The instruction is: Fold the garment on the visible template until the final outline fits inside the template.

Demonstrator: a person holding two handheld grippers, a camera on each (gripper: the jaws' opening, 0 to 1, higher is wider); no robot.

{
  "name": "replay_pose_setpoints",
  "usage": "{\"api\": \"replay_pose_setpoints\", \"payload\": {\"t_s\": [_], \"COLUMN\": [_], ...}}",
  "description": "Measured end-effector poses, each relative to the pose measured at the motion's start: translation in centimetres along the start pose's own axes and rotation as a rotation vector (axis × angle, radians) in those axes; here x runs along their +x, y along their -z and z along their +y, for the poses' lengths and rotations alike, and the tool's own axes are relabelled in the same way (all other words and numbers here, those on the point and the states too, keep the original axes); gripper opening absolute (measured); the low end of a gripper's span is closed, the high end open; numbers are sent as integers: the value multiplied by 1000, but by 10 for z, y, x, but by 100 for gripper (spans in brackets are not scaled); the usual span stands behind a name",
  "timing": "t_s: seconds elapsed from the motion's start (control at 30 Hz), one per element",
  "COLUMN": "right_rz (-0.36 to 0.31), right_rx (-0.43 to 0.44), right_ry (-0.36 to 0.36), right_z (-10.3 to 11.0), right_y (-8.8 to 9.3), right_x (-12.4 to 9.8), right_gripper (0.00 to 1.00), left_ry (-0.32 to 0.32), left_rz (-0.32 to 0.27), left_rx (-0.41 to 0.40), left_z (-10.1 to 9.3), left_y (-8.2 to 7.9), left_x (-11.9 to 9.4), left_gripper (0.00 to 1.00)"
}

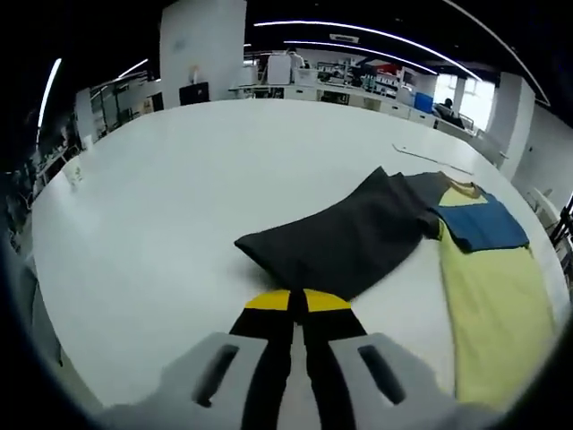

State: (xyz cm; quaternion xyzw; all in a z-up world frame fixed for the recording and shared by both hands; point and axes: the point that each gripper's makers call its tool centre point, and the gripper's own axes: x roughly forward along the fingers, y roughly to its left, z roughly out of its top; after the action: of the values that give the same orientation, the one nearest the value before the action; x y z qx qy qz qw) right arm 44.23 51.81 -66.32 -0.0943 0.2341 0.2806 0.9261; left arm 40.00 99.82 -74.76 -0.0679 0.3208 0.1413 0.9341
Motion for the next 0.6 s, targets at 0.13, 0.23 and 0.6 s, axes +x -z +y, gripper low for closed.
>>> {"api": "replay_pose_setpoints", "payload": {"t_s": [0.13,0.23,0.6], "right_rz": [-12,-9,23], "right_rx": [-15,-11,-24], "right_ry": [-35,-62,-98], "right_z": [8,14,24], "right_y": [-6,-7,-4], "right_x": [-2,-3,-5], "right_gripper": [100,100,100], "left_ry": [-8,-9,-14], "left_rz": [2,4,31], "left_rx": [34,62,143], "left_z": [10,17,37], "left_y": [-3,-6,-6], "left_x": [-1,-1,4], "left_gripper": [0,0,0]}}
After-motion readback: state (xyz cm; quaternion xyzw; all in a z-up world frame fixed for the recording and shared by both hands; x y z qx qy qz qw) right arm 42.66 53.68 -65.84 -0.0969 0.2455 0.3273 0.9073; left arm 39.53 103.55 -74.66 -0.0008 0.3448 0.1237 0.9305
